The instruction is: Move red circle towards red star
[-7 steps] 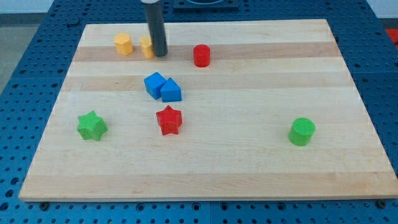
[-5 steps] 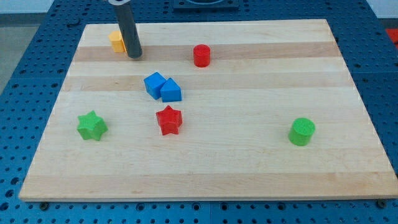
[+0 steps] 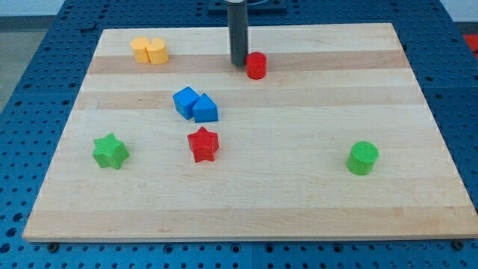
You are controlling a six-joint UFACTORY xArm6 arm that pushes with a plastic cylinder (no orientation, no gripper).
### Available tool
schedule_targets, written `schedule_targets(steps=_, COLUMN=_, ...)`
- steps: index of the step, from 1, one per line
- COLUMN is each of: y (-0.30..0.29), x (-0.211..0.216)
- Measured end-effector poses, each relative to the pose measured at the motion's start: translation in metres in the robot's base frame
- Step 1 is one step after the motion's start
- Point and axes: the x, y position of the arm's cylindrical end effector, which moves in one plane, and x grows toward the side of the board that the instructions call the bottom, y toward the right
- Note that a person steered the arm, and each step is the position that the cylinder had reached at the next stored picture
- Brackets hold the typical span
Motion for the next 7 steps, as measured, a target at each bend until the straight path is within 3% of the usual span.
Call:
schedule_targets(steps=1, y=0.047, x=0.002)
schedule_targets(steps=3, y=0.070, x=0.009)
schedule_targets(steps=7, y=0.065, x=0.171)
